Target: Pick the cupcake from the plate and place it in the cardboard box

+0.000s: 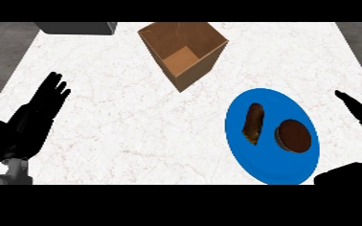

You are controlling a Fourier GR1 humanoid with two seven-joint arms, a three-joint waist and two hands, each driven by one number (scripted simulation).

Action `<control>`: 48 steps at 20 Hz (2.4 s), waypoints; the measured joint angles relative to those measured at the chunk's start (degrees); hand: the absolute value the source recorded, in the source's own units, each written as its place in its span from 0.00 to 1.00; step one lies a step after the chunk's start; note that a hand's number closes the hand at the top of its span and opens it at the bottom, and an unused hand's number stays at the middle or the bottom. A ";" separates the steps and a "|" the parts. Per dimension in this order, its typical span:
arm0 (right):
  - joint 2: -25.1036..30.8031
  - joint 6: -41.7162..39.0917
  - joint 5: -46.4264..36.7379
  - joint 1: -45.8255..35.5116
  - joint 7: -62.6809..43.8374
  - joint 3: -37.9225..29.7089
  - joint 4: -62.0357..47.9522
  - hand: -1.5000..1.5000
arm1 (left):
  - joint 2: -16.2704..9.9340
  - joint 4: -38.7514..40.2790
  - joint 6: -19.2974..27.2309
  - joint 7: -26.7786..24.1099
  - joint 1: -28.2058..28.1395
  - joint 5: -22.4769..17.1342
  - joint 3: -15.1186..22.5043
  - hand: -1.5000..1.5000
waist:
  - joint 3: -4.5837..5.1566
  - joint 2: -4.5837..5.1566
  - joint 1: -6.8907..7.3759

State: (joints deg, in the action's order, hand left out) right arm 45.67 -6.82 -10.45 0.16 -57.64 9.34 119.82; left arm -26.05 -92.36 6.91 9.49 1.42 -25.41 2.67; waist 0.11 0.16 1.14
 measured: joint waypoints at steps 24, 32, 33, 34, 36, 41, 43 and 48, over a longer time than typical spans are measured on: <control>-13.14 -8.65 -10.99 -3.38 3.55 0.59 -8.11 0.00 | 4.34 -0.08 -5.43 2.93 -0.02 4.78 -6.80 0.50 | -0.10 -0.19 -1.07; -17.12 -11.30 -14.84 -6.87 2.45 1.79 -11.82 0.00 | 6.44 -2.82 -5.36 5.65 -0.14 6.44 -6.97 0.50 | -0.09 -0.18 -0.94; -17.25 -11.73 -14.93 -6.95 2.84 1.42 -12.55 0.00 | 6.97 -1.97 -5.37 4.77 -0.06 7.15 -6.93 0.50 | -0.10 -0.17 -0.98; -17.81 -11.71 -15.76 -6.56 3.20 1.49 -13.34 0.00 | 6.75 -1.69 -5.85 4.70 0.06 6.97 -7.65 0.50 | -0.09 -0.17 -1.00; -18.86 -12.36 -16.22 -7.41 3.15 1.07 -14.30 0.00 | 6.69 -1.25 -6.93 4.95 0.44 6.46 -8.62 0.50 | -0.10 -0.17 -1.00; -20.34 -13.40 -18.89 -6.96 3.85 0.59 -16.68 0.00 | 7.74 -0.65 -8.25 3.59 -0.52 7.58 -9.27 0.50 | -0.11 -0.17 -1.01; -21.41 -13.69 -20.30 -7.22 4.14 0.63 -17.87 0.00 | 8.03 -0.69 -8.20 4.32 0.15 7.83 -9.76 0.50 | -0.10 -0.17 -1.03; -23.52 -14.85 -22.60 -7.44 4.60 0.34 -19.71 0.00 | 9.22 -1.85 -8.52 4.85 -0.26 8.82 -10.15 0.50 | -0.10 -0.19 -1.02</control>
State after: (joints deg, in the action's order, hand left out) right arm 22.15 -21.67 -33.05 -7.28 -53.04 9.67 100.11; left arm -16.84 -94.22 -1.61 14.34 1.16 -16.59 -7.48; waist 0.01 -0.03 0.12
